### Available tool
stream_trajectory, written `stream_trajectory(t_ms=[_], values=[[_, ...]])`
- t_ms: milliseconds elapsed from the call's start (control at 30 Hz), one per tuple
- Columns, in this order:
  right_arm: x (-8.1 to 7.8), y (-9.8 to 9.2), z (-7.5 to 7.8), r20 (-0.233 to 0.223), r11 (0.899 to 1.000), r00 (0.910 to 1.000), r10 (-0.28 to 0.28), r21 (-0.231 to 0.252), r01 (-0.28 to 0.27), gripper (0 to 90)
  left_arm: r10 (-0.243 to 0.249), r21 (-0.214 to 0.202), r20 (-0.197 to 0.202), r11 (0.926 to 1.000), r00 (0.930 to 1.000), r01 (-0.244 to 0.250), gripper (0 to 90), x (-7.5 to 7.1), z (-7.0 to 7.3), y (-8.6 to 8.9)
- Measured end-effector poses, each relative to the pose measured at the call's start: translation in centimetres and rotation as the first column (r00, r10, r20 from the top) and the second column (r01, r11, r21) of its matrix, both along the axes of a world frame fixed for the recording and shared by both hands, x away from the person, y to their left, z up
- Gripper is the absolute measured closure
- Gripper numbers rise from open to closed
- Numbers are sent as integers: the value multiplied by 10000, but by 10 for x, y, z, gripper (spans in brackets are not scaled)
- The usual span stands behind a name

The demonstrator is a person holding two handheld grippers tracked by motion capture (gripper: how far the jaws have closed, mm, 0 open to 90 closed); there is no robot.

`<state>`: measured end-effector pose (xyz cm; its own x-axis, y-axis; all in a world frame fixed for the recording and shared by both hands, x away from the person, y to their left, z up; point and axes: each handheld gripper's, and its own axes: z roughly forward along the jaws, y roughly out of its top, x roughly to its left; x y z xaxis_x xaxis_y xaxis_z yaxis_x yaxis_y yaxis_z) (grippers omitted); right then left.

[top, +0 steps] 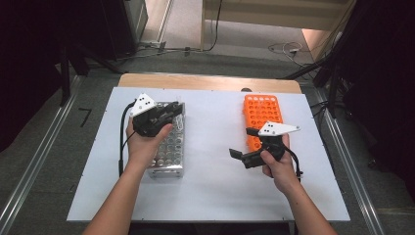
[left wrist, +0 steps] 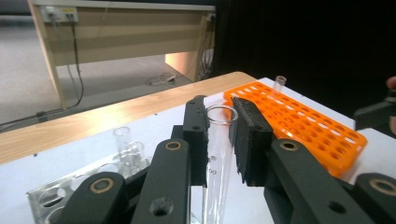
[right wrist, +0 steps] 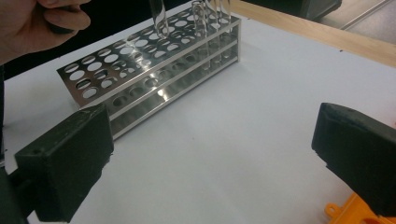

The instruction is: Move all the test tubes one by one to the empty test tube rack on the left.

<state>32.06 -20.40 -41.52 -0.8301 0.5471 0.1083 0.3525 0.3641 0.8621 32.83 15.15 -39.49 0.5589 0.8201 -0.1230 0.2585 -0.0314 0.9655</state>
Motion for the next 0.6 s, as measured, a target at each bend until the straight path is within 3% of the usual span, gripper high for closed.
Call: stream_trajectory(t_ms=[367,600], values=[[1,-4,1,16,9999,9999,-105,57,104,0,843,16,10,9964,9964,-843,753,16,-8,2],[1,-5,1,33,9999,9999,-117,32,117,0,852,110,76,9963,9963,-852,753,21,-13,-3]])
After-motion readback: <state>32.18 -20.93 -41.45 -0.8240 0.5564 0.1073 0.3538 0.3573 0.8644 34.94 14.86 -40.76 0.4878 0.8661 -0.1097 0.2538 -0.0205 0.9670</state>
